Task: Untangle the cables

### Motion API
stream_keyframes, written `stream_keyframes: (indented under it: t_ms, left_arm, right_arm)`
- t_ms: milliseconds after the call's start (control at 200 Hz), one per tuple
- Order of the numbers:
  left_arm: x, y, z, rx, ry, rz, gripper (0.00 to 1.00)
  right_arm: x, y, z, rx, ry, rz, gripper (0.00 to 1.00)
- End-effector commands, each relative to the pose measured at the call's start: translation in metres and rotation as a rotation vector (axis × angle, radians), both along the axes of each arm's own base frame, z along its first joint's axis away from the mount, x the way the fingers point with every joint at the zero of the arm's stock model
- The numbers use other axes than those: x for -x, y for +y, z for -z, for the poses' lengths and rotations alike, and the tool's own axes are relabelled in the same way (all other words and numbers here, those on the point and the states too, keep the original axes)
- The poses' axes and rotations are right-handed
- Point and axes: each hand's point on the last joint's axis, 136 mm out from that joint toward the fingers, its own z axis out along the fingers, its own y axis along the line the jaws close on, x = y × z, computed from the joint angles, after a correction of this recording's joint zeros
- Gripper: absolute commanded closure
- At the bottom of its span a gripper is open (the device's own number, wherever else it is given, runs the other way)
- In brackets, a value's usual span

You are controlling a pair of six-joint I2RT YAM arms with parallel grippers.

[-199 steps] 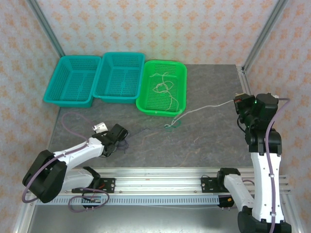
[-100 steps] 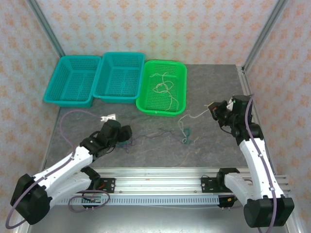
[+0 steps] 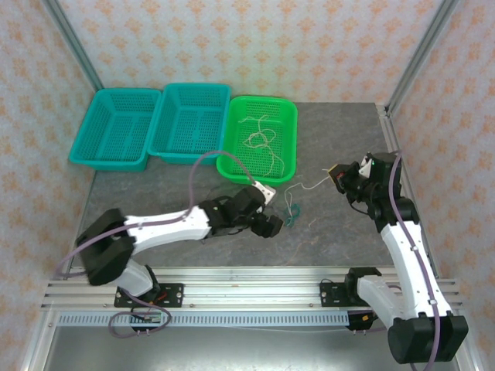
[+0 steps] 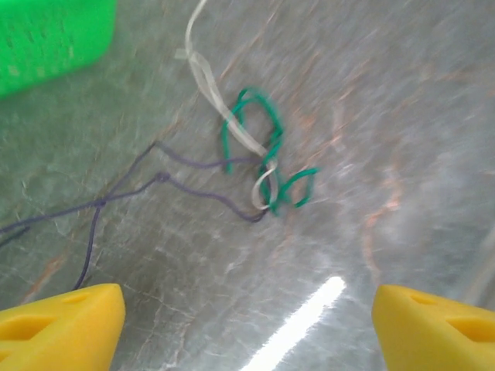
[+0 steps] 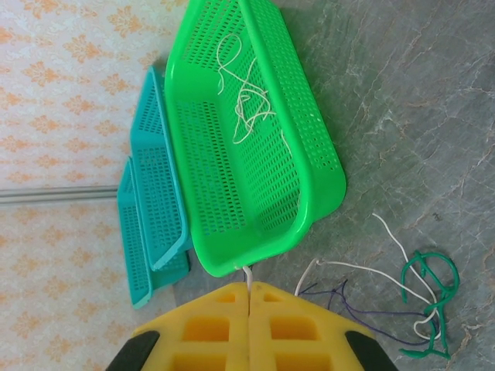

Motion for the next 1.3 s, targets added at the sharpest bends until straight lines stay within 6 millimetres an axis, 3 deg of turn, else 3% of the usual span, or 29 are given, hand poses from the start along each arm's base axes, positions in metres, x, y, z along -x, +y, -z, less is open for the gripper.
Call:
stream_keyframes:
  t_ms: [0,125,230,385,455,586,781,881,916,1041,1296]
  left_arm:
    - [-0.022,-0.012,0.017,-0.050,-0.006,-0.054,0.12]
    - [-0.040,-0.017,0.040,-0.077,0.044,-0.182,0.07]
    - [-0.041,-0.025,0.055,0.000,0.104,-0.260,0.04]
    - [-0.044,-0.011,0.080,-0.005,0.158,-0.417,0.09]
    - [-0.044,-0.003,0.097,-0.026,0.168,-0.463,0.22]
    - [-0.045,0.000,0.104,-0.035,0.179,-0.501,0.57]
    - [-0.047,0.018,0.109,-0.073,0.164,-0.541,1.00]
    - [-0.045,0.035,0.112,-0.073,0.167,-0.569,1.00]
    - [-0.046,0.040,0.103,-0.046,0.159,-0.580,1.00]
    - [-0.037,0.074,0.105,-0.048,0.167,-0.632,1.00]
    - [-0.010,0.150,0.116,-0.150,0.179,-0.737,1.00]
  right_arm:
    - [0.005,0.003,-0.013,-0.002,-0.035,-0.022,1.00]
    - [0.007,0.004,-0.013,-0.001,-0.030,-0.029,1.00]
    - [0.009,0.004,-0.012,0.002,-0.028,-0.030,1.00]
    - [0.010,0.004,-0.009,0.003,-0.022,-0.029,1.00]
    - [0.010,0.004,-0.008,0.002,-0.020,-0.026,1.00]
    - [0.010,0.003,-0.008,0.004,-0.020,-0.025,1.00]
    - [0.012,-0.001,-0.004,0.025,-0.002,-0.002,1.00]
    - [0.015,-0.013,0.002,0.071,0.022,0.049,1.00]
    - [0.016,-0.021,0.004,0.101,0.037,0.086,1.00]
    - [0.024,-0.054,0.011,0.165,0.098,0.233,1.00]
    - [0.027,-0.096,-0.009,0.217,0.070,0.414,1.00]
